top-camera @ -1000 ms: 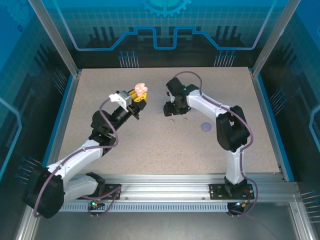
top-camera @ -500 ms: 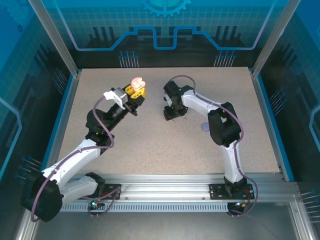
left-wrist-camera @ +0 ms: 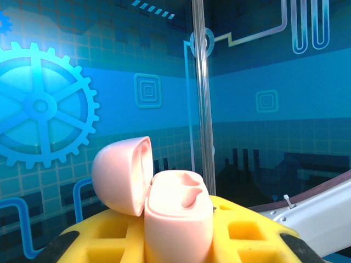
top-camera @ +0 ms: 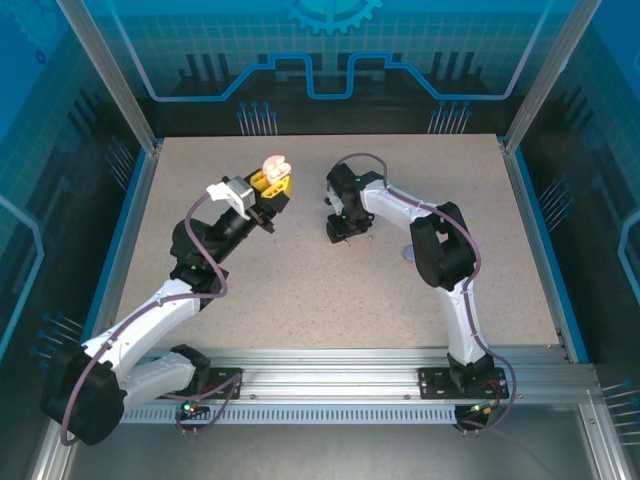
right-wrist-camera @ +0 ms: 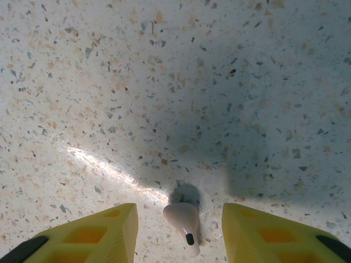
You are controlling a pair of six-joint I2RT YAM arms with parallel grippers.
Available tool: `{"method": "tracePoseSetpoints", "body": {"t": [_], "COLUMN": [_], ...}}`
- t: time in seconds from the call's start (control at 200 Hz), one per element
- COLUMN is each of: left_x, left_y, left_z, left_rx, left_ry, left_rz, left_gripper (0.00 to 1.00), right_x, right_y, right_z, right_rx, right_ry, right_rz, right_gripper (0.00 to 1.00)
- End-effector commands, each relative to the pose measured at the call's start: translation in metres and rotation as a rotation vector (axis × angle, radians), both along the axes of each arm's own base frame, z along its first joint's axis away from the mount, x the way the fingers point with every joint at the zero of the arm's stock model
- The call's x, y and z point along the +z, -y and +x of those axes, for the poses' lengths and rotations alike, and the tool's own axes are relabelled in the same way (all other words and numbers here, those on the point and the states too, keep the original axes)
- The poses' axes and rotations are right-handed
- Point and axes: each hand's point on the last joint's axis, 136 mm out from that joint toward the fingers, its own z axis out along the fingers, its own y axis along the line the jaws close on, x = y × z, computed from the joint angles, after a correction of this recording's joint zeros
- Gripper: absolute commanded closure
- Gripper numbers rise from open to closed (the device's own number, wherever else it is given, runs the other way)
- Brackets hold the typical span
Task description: Insert wireless bluetooth earbuds into charging case
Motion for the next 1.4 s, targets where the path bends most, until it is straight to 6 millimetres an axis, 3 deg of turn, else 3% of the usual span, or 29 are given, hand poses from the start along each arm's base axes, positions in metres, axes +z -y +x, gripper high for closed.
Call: {"method": "tracePoseSetpoints", "body": {"t": [0.0,0.655,1.396], "left_x": [0.025,0.025,0.026], "left_y": [-0.001,-0.002,-0.003], "left_z": [-0.013,-0.014,-0.015], "left_rx": [-0.012,-0.016,-0.018], "left_ry": [0.082,0.075,0.075], "left_rz": [-0.012,-0.023,-0.029], "left_gripper": [1.00,1.00,1.00], "right_x": [-0.008,-0.022,-0.022], "right_y": [0.004,0.005,0.004], "right_z": [-0.005,-0.003,-0.014], "right_rx": [0.012,0.028,0.060], "right_ry": [-0.038,-0.049,-0.031], "right_rz": [-0.015,-0.078,-0.145], "right_gripper": [0.56,0.62,0.63]}}
